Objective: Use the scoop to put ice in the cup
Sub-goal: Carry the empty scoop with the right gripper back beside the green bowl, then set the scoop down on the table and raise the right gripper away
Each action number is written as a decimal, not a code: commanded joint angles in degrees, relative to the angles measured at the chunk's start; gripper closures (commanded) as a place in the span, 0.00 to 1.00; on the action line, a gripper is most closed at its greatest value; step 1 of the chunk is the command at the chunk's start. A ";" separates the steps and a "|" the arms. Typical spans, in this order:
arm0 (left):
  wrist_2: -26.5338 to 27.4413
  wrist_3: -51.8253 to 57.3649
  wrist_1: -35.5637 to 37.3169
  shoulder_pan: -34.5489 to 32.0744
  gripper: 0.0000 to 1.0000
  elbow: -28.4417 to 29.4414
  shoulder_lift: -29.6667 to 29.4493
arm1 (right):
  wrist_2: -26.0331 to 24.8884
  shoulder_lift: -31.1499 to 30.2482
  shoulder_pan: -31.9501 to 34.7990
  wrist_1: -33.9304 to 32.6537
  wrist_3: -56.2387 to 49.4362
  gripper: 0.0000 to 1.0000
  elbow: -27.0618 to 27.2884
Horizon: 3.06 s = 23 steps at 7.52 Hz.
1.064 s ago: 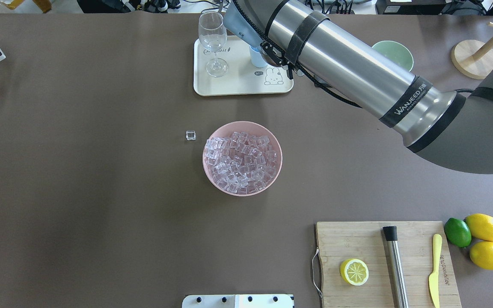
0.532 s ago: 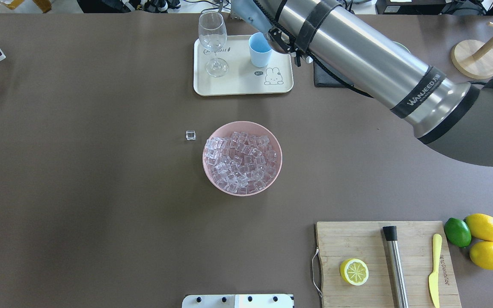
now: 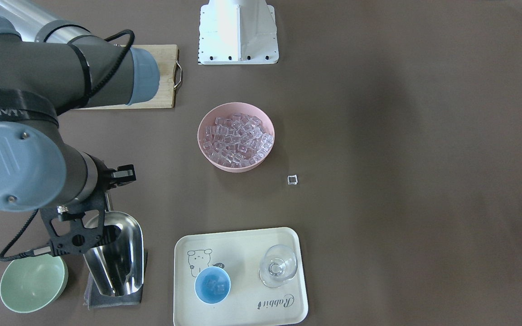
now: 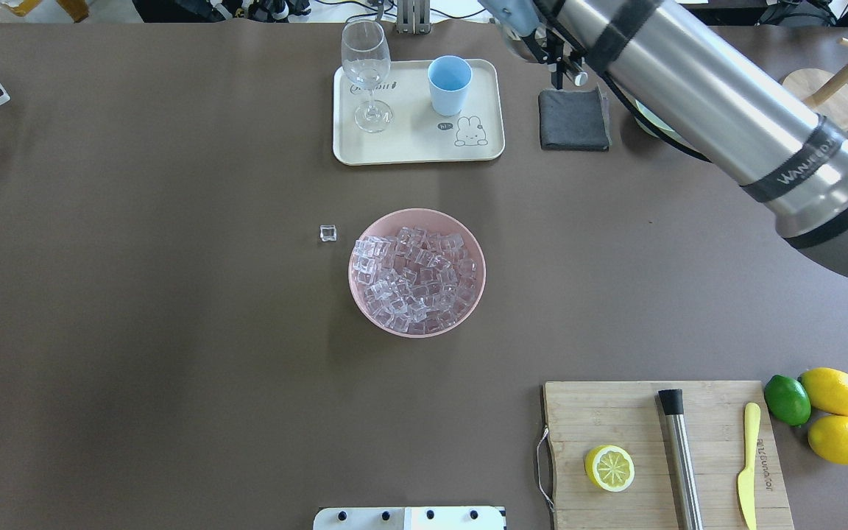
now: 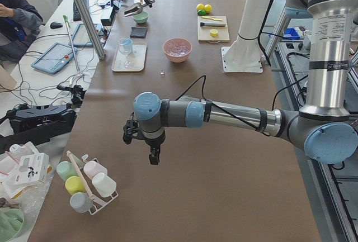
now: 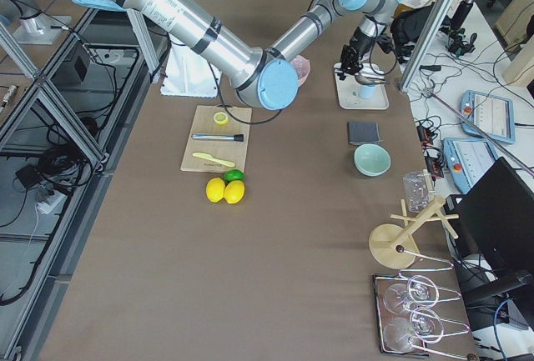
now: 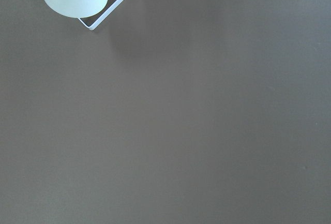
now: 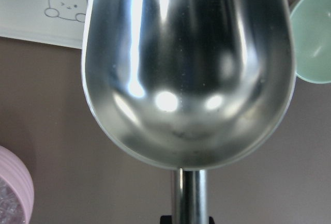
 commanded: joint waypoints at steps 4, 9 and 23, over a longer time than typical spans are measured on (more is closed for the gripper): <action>-0.37 -0.12 -2.16 -0.37 0.02 -0.81 -0.27 | -2.78 -30.97 -0.23 4.87 17.20 1.00 34.74; -0.19 -0.21 -3.03 -0.37 0.02 -1.32 -0.45 | -1.28 -47.35 -12.87 27.62 33.92 1.00 37.17; -0.10 -0.39 -2.95 -0.55 0.02 -1.24 -0.44 | -1.89 -46.48 -9.01 36.26 38.53 0.00 34.40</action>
